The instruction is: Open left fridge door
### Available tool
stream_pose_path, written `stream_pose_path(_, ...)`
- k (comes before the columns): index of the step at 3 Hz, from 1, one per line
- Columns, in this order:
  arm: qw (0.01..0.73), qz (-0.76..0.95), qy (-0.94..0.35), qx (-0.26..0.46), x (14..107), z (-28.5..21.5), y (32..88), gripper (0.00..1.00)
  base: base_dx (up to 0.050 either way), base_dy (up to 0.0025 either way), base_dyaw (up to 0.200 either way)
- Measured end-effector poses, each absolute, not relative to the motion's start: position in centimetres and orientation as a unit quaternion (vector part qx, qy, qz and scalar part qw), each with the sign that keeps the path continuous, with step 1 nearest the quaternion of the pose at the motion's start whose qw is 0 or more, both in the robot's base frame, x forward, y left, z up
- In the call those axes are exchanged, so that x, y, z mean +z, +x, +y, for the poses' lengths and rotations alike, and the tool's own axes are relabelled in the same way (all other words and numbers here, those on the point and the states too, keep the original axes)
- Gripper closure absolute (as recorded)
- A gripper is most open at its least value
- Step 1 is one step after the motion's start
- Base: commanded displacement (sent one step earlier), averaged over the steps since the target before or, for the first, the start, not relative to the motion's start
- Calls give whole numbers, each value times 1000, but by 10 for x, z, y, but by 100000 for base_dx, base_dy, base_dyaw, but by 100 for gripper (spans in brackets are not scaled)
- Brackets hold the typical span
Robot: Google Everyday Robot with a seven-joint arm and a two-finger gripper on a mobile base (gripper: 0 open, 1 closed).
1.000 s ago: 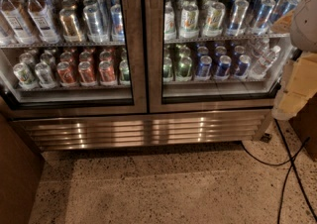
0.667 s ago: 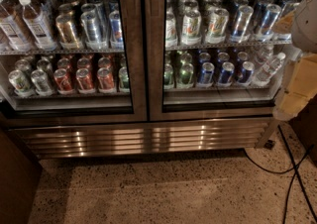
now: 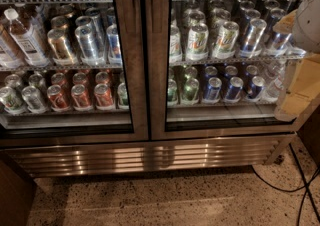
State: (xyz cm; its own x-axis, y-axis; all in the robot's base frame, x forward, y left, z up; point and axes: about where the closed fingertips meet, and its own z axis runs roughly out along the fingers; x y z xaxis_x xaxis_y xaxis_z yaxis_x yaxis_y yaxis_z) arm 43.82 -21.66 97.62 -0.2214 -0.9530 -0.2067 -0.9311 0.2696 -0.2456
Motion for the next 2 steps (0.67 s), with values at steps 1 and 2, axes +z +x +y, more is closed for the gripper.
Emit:
stream_pose_path(1,159,781,-603,-34,976,-217,438,0,0,0,0)
stream_pose_path(2,153,782,-603,-33,973,-212,446,0,0,0,0)
